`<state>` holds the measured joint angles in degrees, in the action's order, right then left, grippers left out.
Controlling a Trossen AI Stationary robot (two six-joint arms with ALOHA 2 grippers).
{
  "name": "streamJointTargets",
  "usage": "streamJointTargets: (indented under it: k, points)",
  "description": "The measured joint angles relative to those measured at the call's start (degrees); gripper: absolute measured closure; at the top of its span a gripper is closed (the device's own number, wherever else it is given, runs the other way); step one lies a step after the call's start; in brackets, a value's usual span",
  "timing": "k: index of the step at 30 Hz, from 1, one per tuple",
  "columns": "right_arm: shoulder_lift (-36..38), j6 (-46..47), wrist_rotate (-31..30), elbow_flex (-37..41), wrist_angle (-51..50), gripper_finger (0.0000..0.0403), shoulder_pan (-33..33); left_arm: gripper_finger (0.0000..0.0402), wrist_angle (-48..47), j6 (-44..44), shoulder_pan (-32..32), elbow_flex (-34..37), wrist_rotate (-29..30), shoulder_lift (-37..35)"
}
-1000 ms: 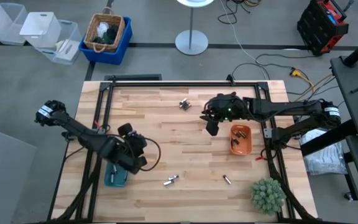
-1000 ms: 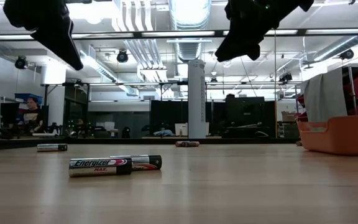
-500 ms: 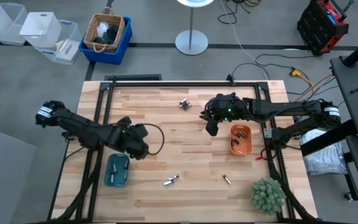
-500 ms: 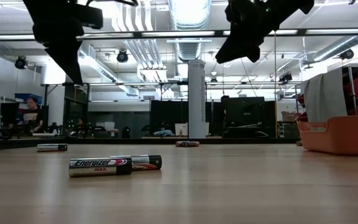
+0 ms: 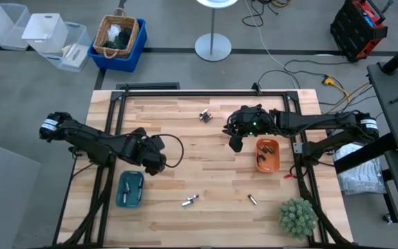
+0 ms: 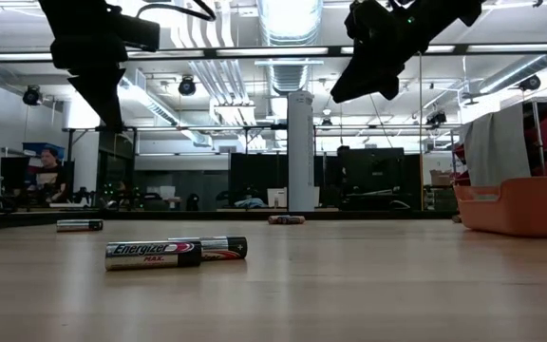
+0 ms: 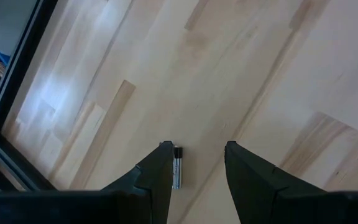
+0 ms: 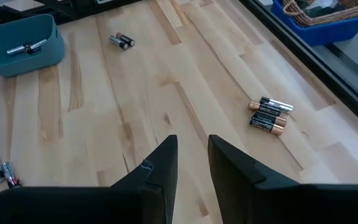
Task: Sort batteries
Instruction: Put the silver battery into the blue bin
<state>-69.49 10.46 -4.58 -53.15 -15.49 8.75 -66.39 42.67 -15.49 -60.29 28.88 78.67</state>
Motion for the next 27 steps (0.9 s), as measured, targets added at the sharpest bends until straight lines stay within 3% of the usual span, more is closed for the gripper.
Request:
streamJointTargets:
  k: [10,18,24,27]
  points:
    - [0.0,0.0,0.0,0.0,0.0,0.0310,0.0,0.0277,0.0,-0.2,0.0,0.0,0.0,0.0]
    - [0.0,-0.1,0.0,0.0,0.0,0.0327,0.0,0.0277,2.3,-1.4,-0.1,0.1,-0.6,0.0]
    - [0.0,-0.1,0.0,0.0,0.0,0.0334,0.0,0.0277,19.4,-19.5,-2.8,0.2,-15.9,0.0]
    - [0.0,-0.2,0.0,0.0,0.0,0.0334,0.0,0.0277,24.1,-24.8,-4.6,0.3,-18.0,0.0]
